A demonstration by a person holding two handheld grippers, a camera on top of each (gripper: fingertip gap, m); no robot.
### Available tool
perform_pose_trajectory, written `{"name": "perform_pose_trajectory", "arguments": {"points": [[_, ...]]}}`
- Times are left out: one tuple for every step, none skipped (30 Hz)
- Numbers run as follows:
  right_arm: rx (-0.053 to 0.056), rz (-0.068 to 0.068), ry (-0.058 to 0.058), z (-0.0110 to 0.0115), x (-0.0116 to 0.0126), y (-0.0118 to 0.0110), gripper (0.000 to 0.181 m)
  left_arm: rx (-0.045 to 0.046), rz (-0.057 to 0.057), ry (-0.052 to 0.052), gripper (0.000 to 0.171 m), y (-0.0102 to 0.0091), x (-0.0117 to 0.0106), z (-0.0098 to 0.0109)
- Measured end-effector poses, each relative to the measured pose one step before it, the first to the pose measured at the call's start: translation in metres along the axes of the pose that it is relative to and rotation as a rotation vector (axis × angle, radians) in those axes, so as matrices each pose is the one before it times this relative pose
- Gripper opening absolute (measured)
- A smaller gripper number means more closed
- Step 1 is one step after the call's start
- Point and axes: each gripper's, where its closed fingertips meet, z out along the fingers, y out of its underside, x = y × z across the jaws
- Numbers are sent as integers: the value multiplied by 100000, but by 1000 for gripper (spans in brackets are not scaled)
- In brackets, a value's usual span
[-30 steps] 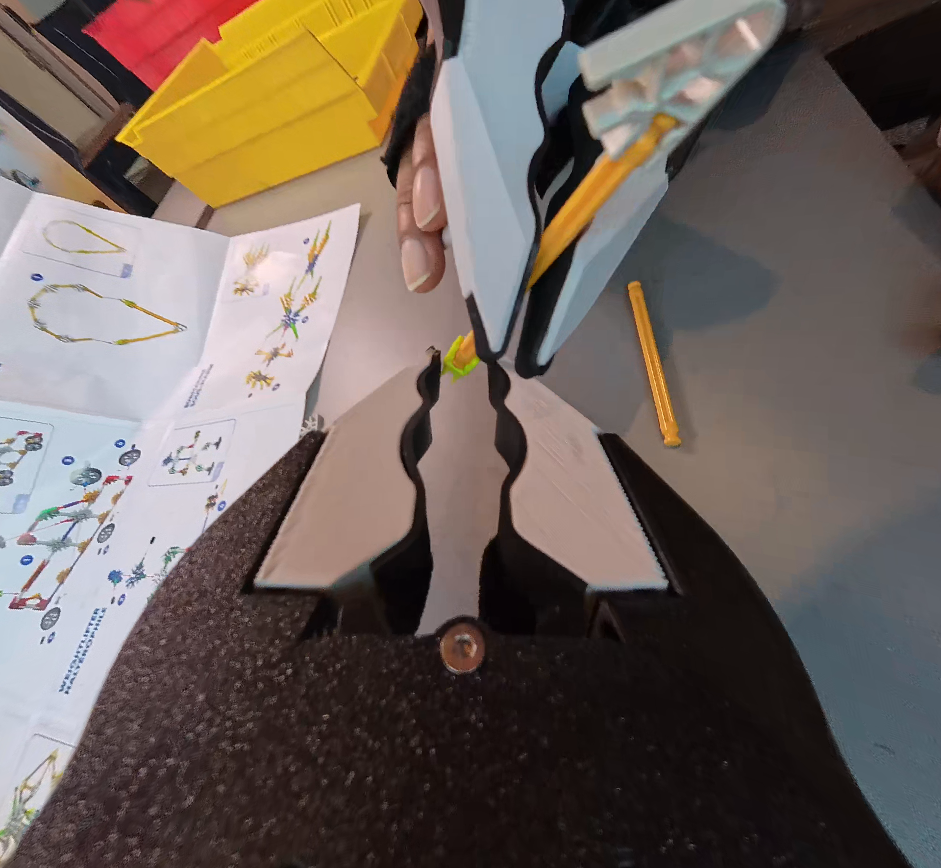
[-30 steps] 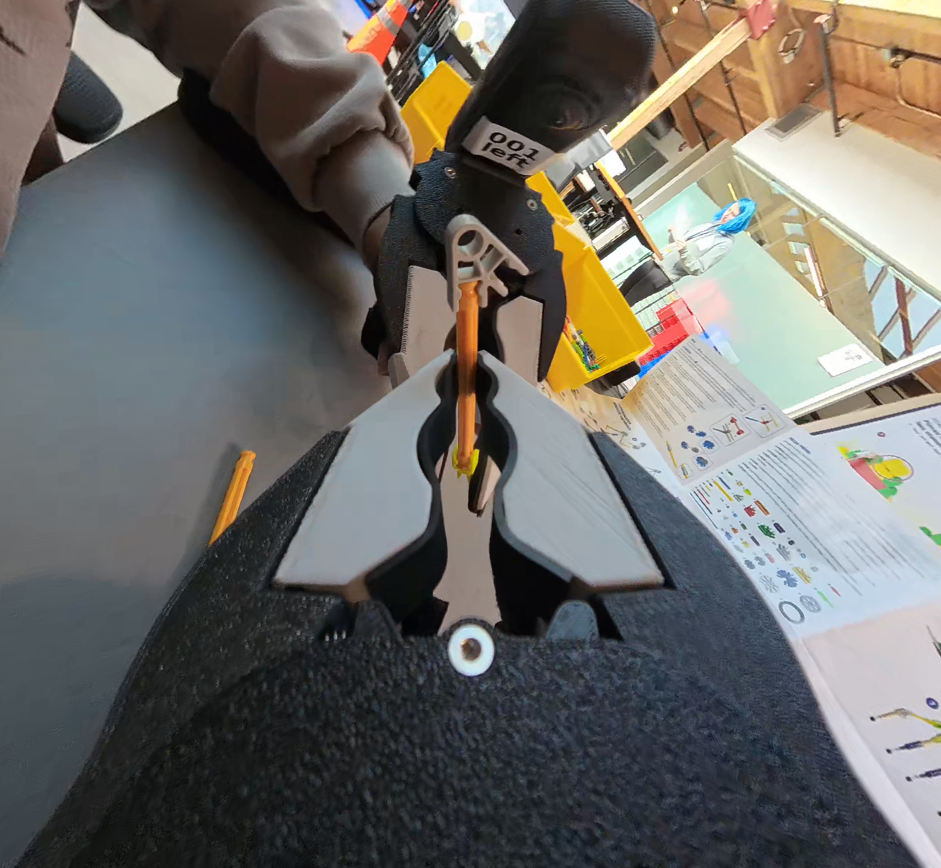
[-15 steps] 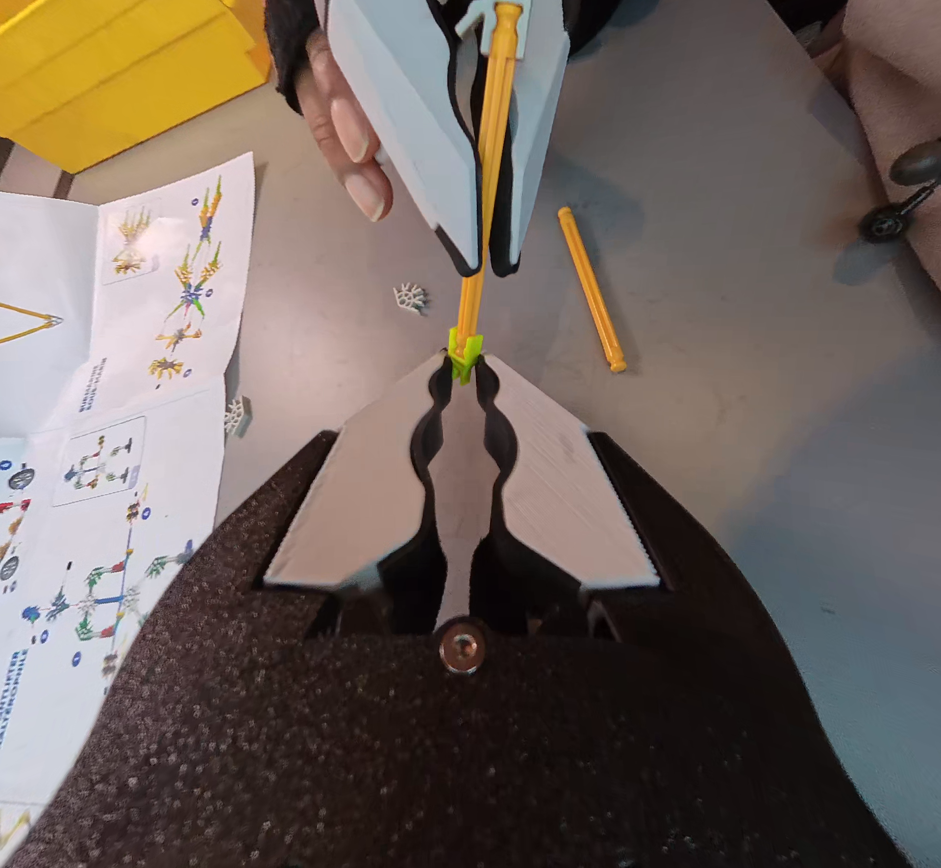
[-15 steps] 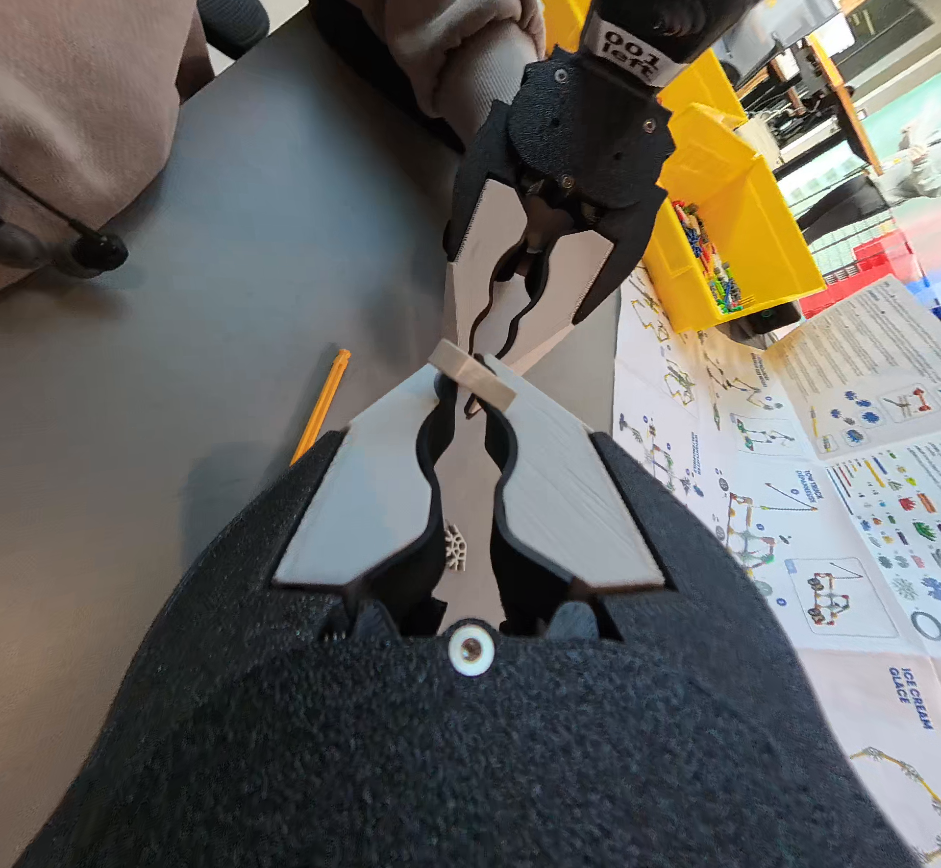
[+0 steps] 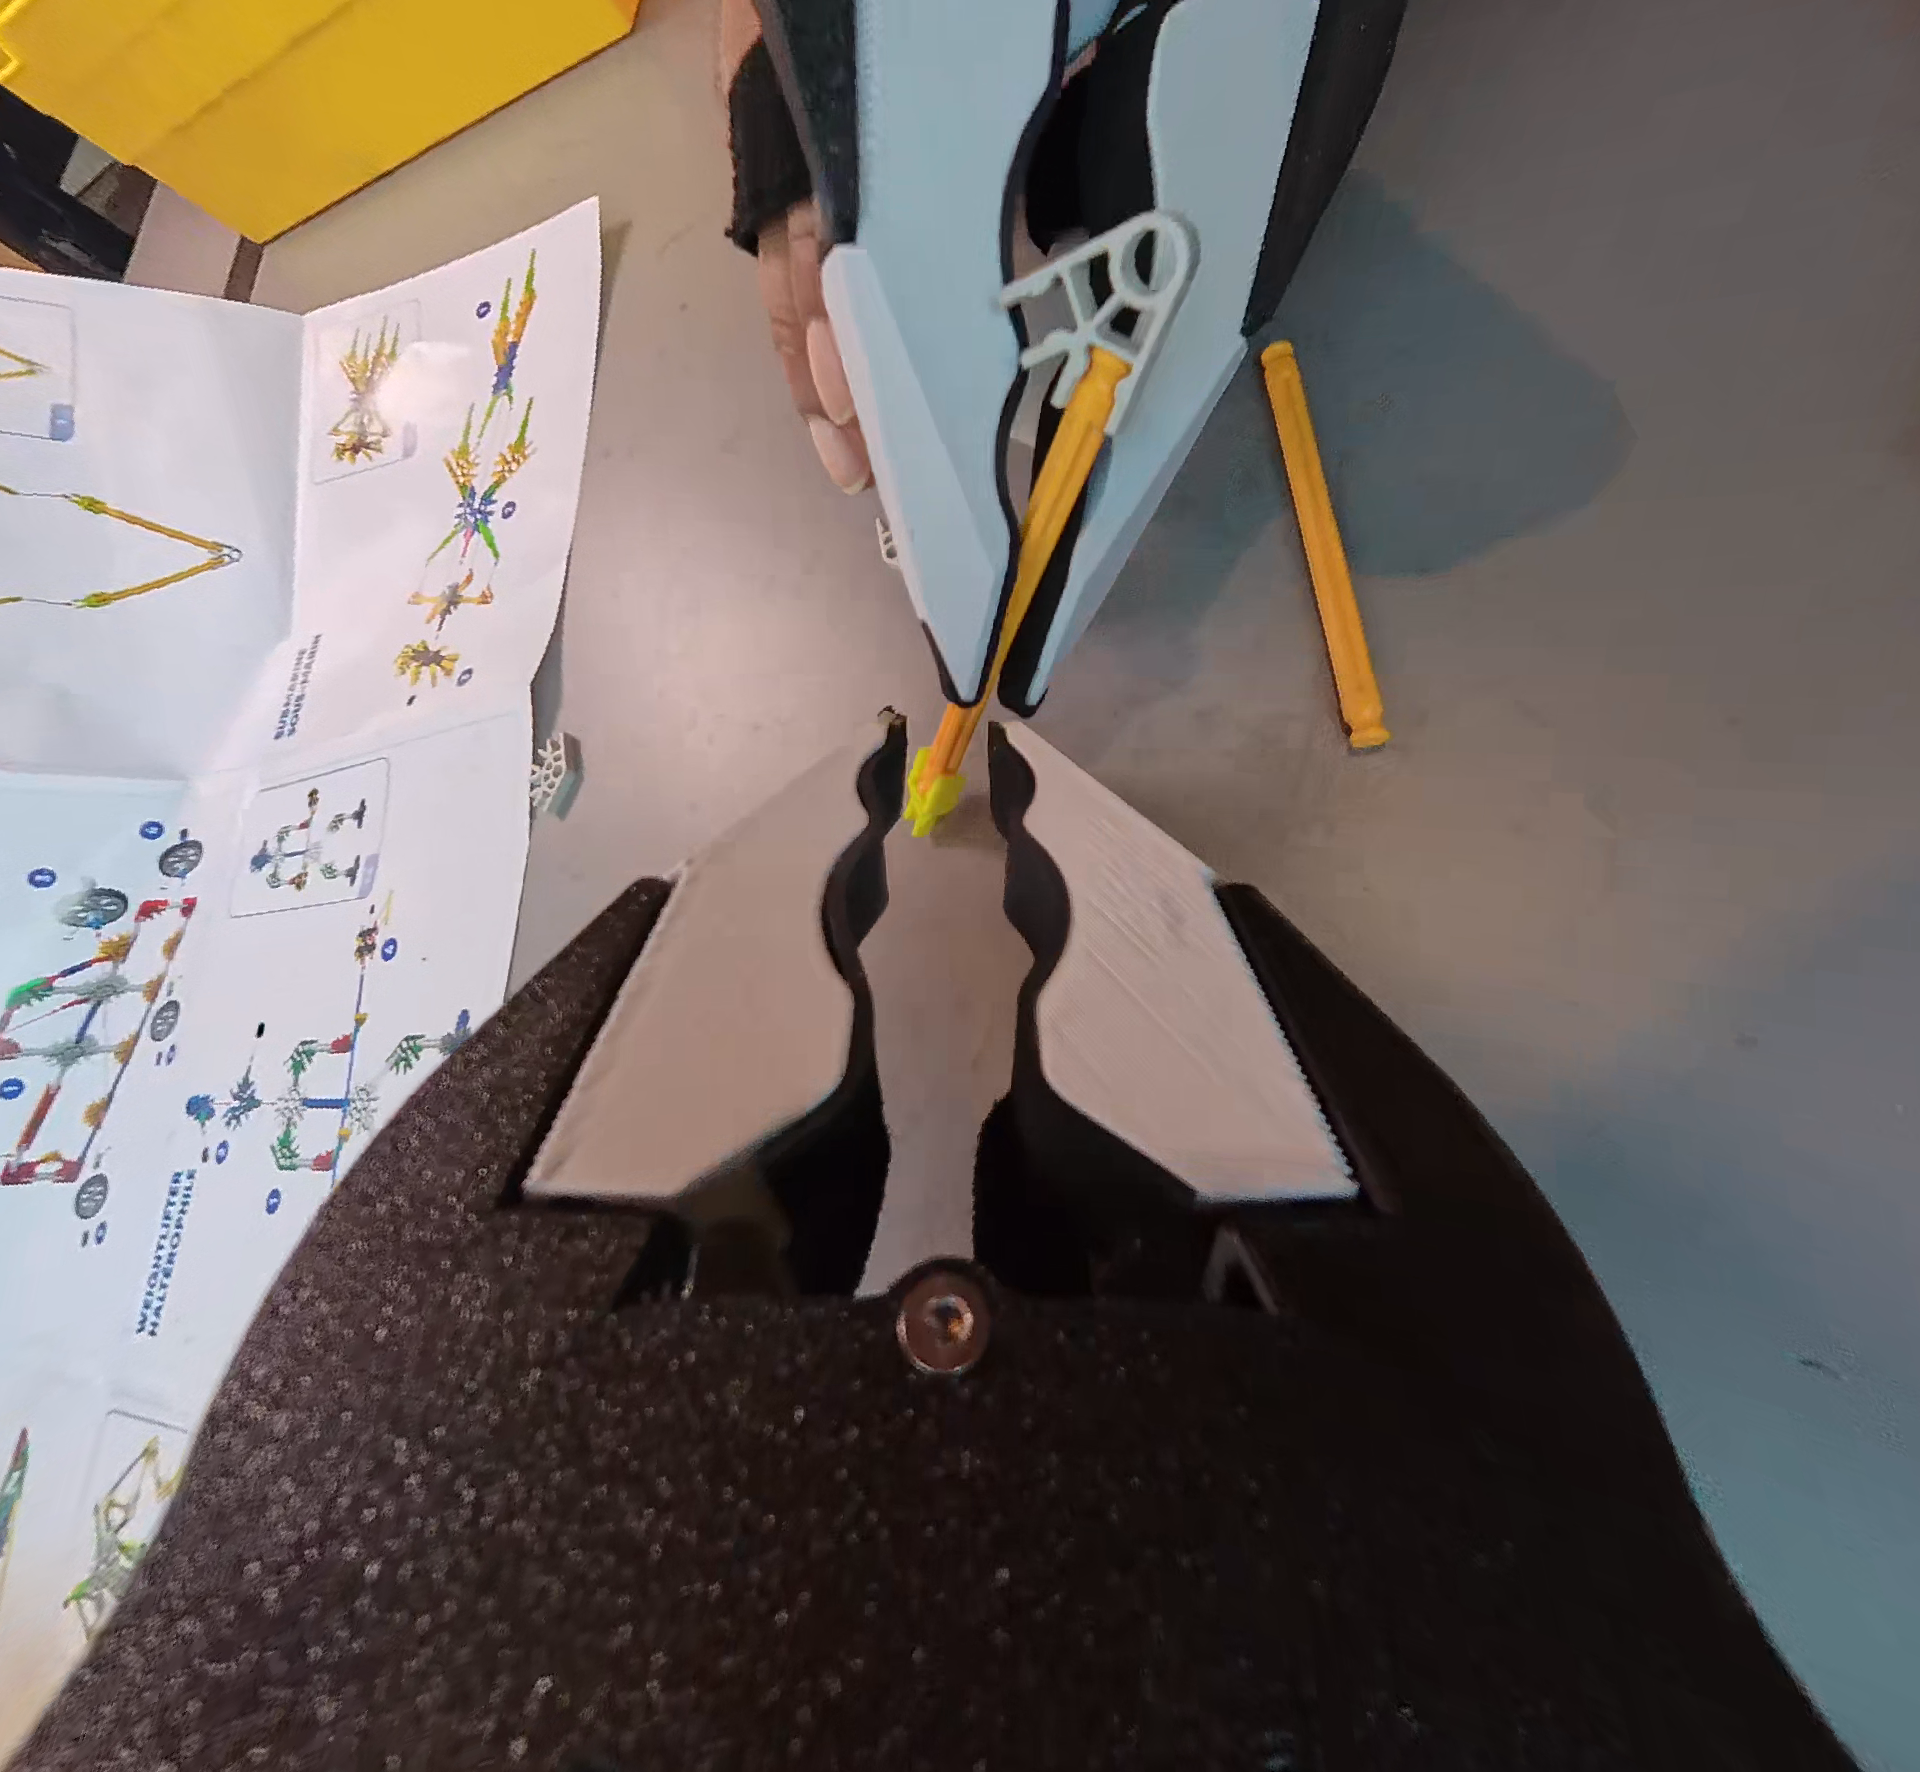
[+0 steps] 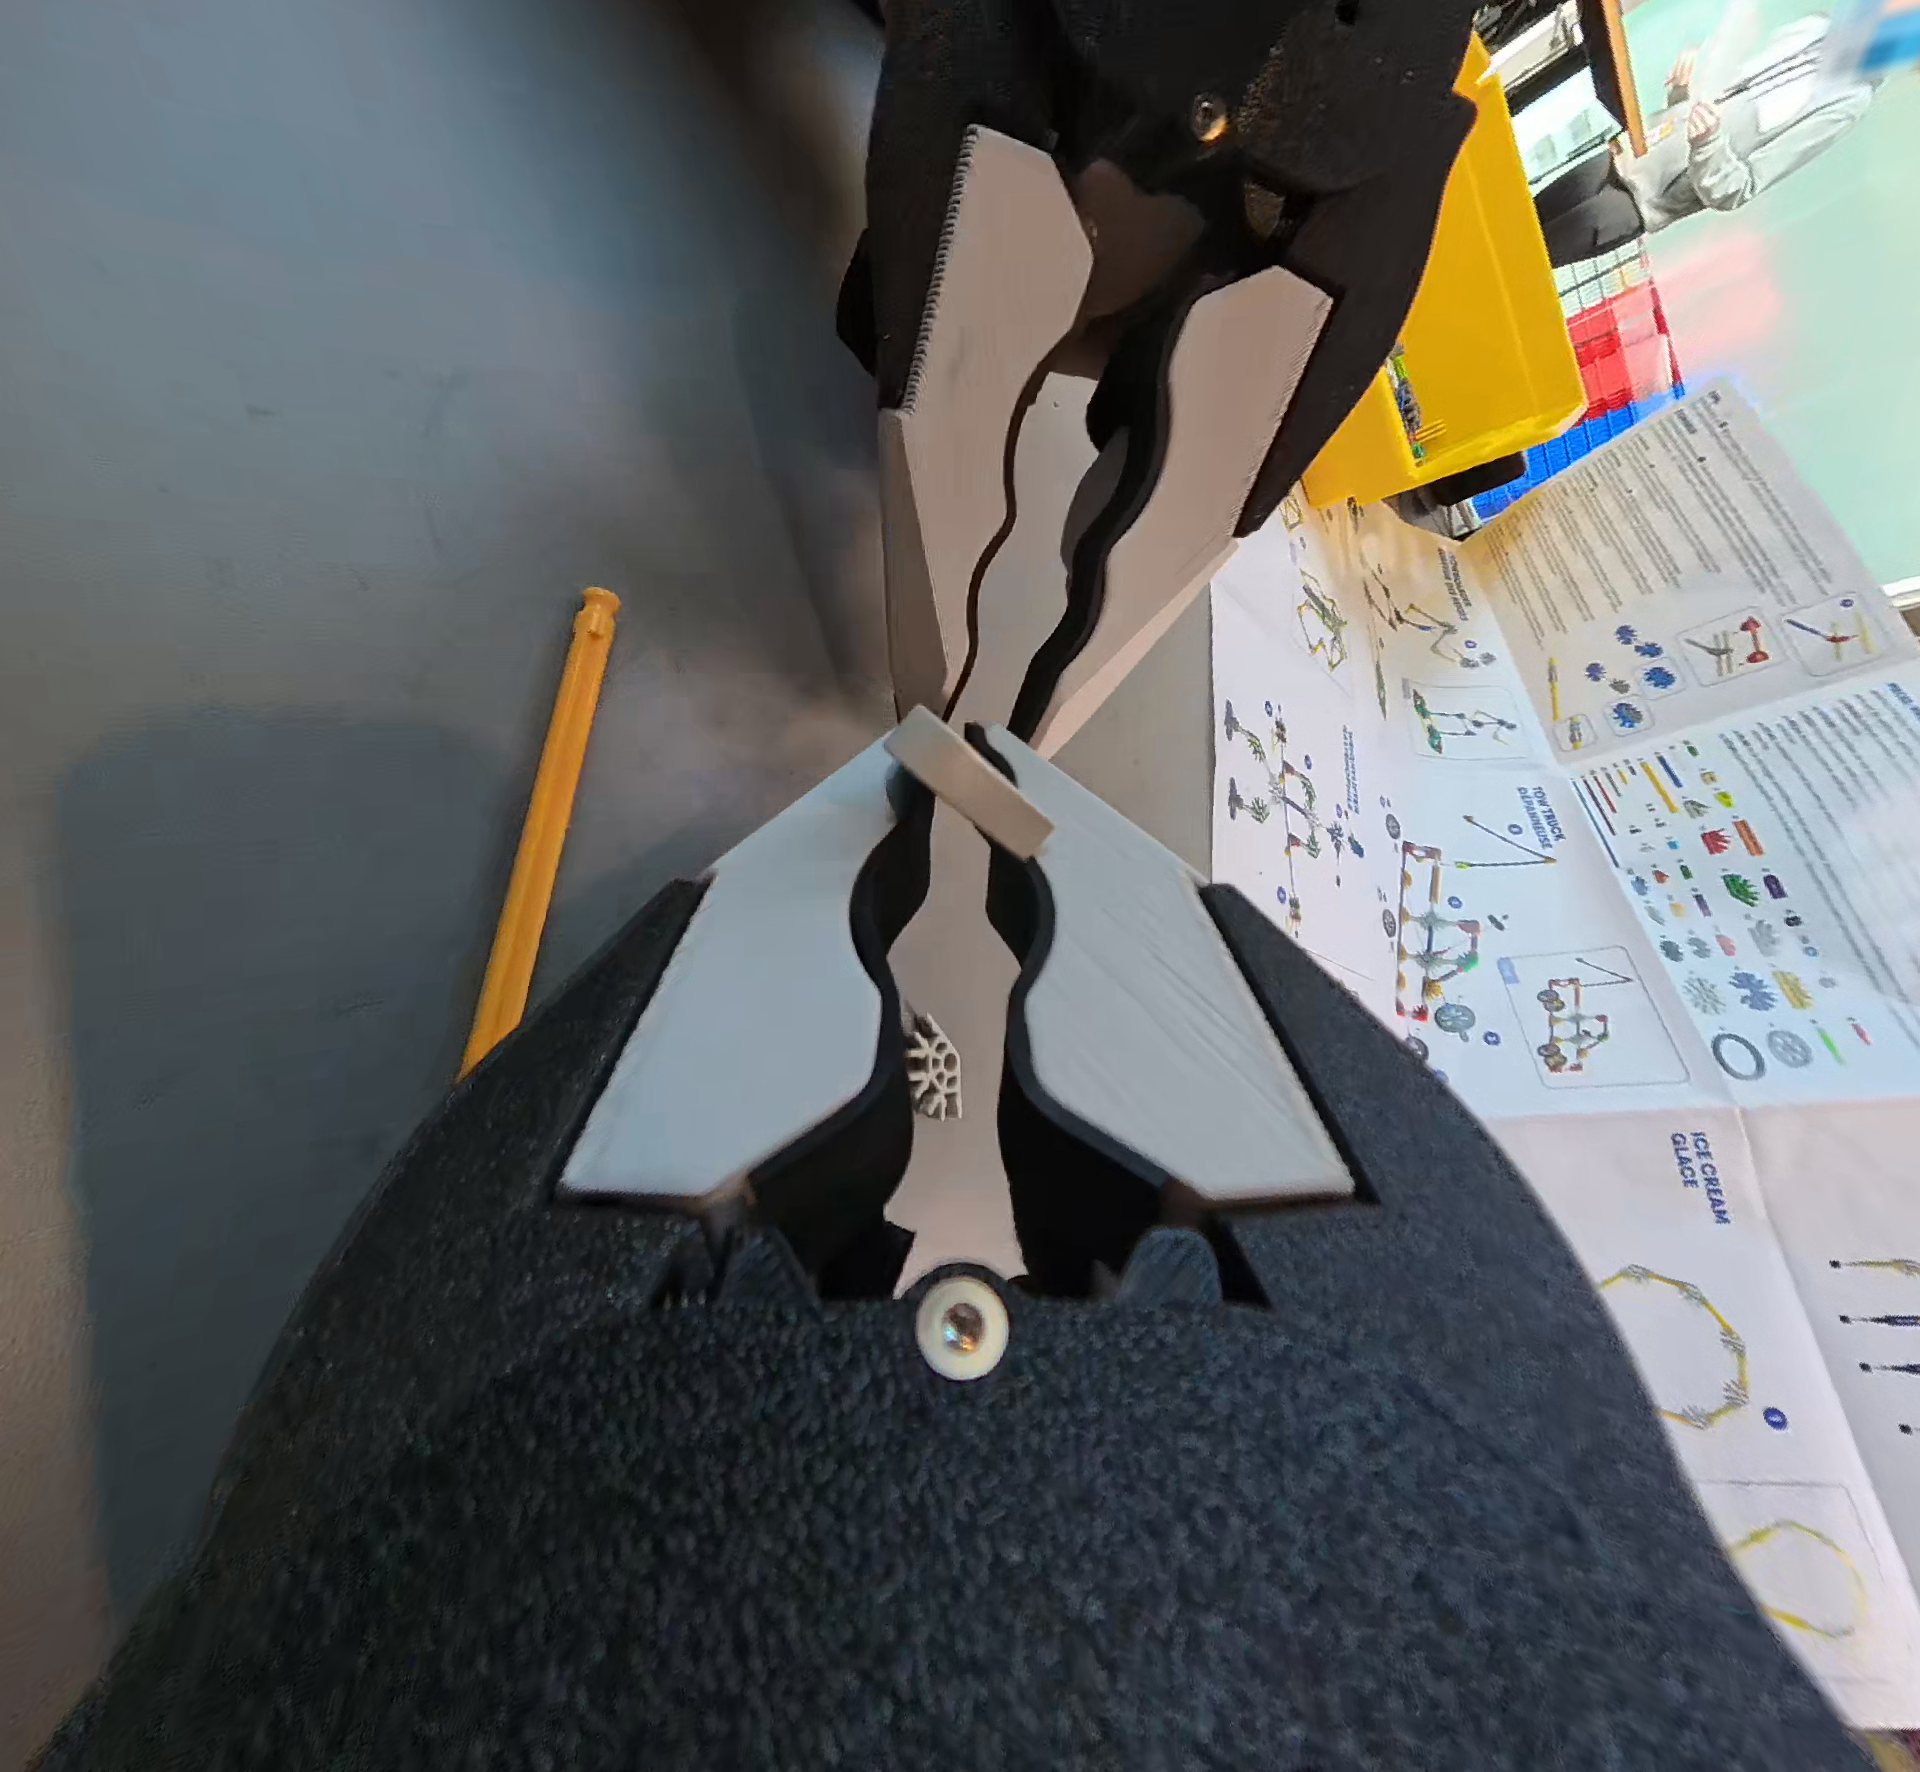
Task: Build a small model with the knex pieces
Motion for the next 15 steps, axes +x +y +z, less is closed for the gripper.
{"name": "perform_pose_trajectory", "arguments": {"points": [[-753,587,147,81,-1,10,3,-1427,2723,-1933,12,48,49,101],[-804,378,-410,60,-8,-27,3,-1904,2597,-1227,9,157,109,109],[-792,1556,-379,51,86,-22,3,-1040,900,-1986,8,59,-112,39],[-609,2261,-1018,35,28,-17,3,-738,-428,-625,7,43,-28,-26],[-680,1973,-959,31,55,-1,3,-438,-1660,-191,7,35,-38,-15],[-781,1759,-1376,33,-18,-22,4,-359,-2044,-25,7,14,16,-4],[-1017,1412,-1323,35,-17,-34,4,-386,-1218,-187,6,27,10,-9],[-1268,1398,-1719,39,-50,-23,4,-289,-853,-544,6,18,12,-17],[-1073,2237,-2268,35,-93,-22,5,-150,-942,-539,6,12,28,4],[-525,2836,-2145,44,-53,-23,5,-188,-1342,-390,6,12,15,-12],[-12,3104,-2254,21,-58,1,6,-132,-1662,-165,6,-11,20,-6],[115,3151,-2192,12,-67,13,6,-98,-2073,59,6,-19,41,10],[452,3341,-1504,16,2,-16,7,-76,-1466,-22,6,-8,-14,-5],[573,4031,-1937,28,-89,10,8,-47,-1518,199,6,0,29,9],[904,5019,-1822,19,-34,-17,8,11,-982,156,6,-13,30,4]]}}
